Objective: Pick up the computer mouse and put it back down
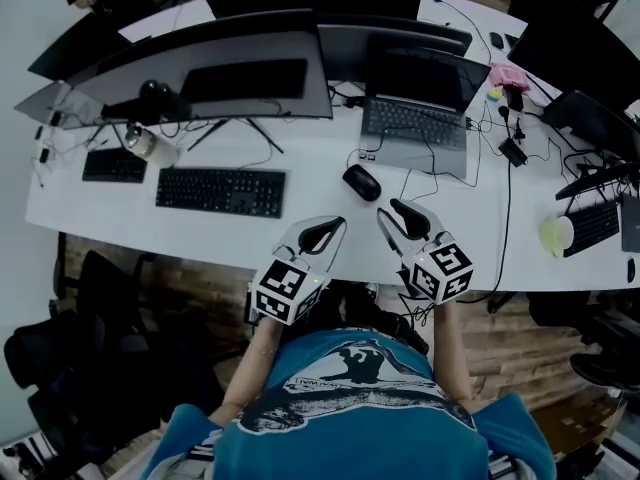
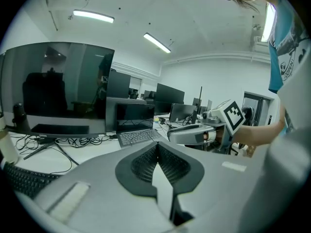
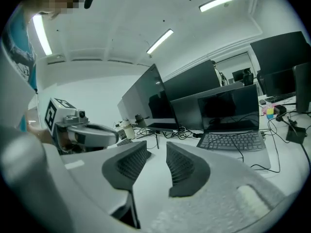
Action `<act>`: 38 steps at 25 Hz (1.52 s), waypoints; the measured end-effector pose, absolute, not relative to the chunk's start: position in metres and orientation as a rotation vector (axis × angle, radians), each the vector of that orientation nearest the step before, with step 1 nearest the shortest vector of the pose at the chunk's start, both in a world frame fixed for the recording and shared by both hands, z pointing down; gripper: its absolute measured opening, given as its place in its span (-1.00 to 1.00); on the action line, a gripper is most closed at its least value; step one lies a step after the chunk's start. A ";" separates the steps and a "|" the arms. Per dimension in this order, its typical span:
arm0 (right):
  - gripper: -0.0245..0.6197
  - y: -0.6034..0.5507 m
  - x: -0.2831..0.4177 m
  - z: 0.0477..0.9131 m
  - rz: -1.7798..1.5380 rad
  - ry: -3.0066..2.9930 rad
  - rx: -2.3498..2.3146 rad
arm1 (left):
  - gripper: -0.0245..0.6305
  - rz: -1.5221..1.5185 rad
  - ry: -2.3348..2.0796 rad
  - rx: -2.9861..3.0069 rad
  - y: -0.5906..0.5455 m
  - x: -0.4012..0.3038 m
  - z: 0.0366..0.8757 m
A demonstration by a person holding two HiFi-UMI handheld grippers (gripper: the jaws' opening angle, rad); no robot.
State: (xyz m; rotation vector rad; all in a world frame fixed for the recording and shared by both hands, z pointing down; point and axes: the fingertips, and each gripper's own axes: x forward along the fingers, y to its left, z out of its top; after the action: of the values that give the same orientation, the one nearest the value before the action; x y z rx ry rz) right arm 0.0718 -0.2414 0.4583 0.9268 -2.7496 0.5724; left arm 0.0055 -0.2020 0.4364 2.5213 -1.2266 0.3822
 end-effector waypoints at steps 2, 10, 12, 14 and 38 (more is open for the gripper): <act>-0.59 -0.228 0.076 0.451 0.579 -2.764 0.924 | -0.87 0.381 -1.223 2.520 -0.197 0.010 0.437; -0.81 -0.191 0.099 0.453 0.619 -2.784 0.916 | -0.87 0.318 -1.251 2.476 -0.167 0.029 0.441; -0.85 -0.184 0.101 0.457 0.624 -2.784 0.901 | -0.87 0.301 -1.262 2.460 -0.158 0.032 0.443; -0.88 -0.176 0.102 0.460 0.625 -2.786 0.881 | -0.87 0.300 -1.272 2.447 -0.149 0.035 0.447; -0.95 -0.095 0.031 0.457 0.615 -2.818 0.804 | -0.87 0.280 -1.346 2.445 -0.064 -0.033 0.437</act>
State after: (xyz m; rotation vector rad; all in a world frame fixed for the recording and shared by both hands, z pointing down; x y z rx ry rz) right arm 0.0312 -0.0950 0.4569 0.8042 -2.8178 0.6147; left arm -0.0333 -0.0639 0.4371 2.4447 -1.3460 0.2801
